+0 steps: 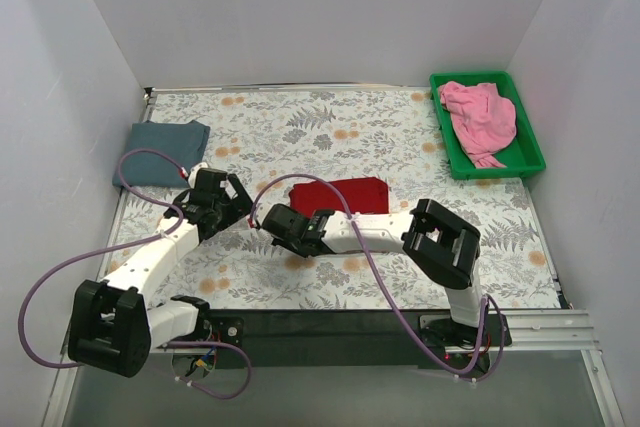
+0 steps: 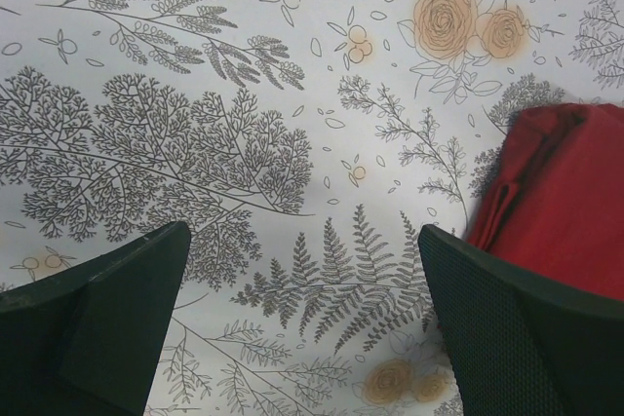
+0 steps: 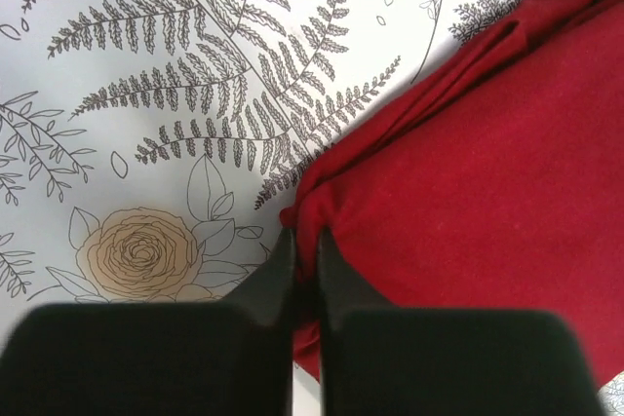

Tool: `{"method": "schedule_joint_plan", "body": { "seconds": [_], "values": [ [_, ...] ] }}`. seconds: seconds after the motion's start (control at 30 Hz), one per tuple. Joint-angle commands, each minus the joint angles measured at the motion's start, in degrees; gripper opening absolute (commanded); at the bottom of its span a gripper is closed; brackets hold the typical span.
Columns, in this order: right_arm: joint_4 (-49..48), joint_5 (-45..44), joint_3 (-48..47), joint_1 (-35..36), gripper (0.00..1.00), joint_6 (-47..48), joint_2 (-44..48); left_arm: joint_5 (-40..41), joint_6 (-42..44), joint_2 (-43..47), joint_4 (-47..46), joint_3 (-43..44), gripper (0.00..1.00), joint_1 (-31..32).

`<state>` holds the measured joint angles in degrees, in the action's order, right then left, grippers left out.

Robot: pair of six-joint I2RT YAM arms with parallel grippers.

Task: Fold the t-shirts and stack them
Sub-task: Neatly place the folded tshirt to the corner

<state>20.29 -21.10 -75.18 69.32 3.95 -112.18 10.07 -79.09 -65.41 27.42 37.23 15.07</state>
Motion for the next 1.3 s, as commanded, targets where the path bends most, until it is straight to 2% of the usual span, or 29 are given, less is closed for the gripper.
{"method": "schedule_joint_plan", "body": {
  "seconds": [0.0, 0.17, 0.37, 0.5, 0.7, 1.0, 1.07, 1.17, 1.27],
  "values": [
    [1.6, 0.1, 2.1, -1.5, 0.02, 0.1, 0.2, -3.9, -0.5, -0.7, -1.6, -0.1, 0.98, -0.7],
    [-3.7, 8.3, 5.4, -6.2, 0.01, -2.4, 8.8, -10.0, -0.4, -3.1, -3.3, -0.5, 0.98, -0.7],
    [-11.3, 15.7, 9.7, -10.3, 0.01, -5.9, 17.1, -22.9, -7.8, -7.2, -6.9, 1.0, 0.98, -0.4],
    [-15.5, 18.7, 12.4, -11.8, 0.01, -7.7, 18.4, -28.2, -14.5, -9.3, -14.9, 0.8, 0.98, 1.2],
    [-19.8, 20.7, 15.7, -12.8, 0.01, -10.4, 18.7, -28.3, -22.2, -15.4, -22.7, 1.2, 0.98, 3.9],
    [-23.8, 24.1, 16.8, -13.1, 0.01, -12.2, 18.8, -24.0, -23.8, -30.6, -25.0, 7.3, 0.97, 12.6],
    [-24.4, 24.3, 17.2, -13.1, 0.01, -12.6, 19.1, -24.1, -24.0, -32.6, -26.0, 7.7, 0.92, 13.8],
    [-25.3, 25.1, 17.6, -13.1, 0.01, -13.0, 19.2, -24.0, -24.3, -34.7, -27.1, 7.9, 0.78, 14.6],
    [-25.9, 25.6, 18.0, -13.1, 0.01, -13.6, 18.8, -22.8, -22.9, -34.9, -27.1, 7.9, 0.54, 15.0]
  ]
}}
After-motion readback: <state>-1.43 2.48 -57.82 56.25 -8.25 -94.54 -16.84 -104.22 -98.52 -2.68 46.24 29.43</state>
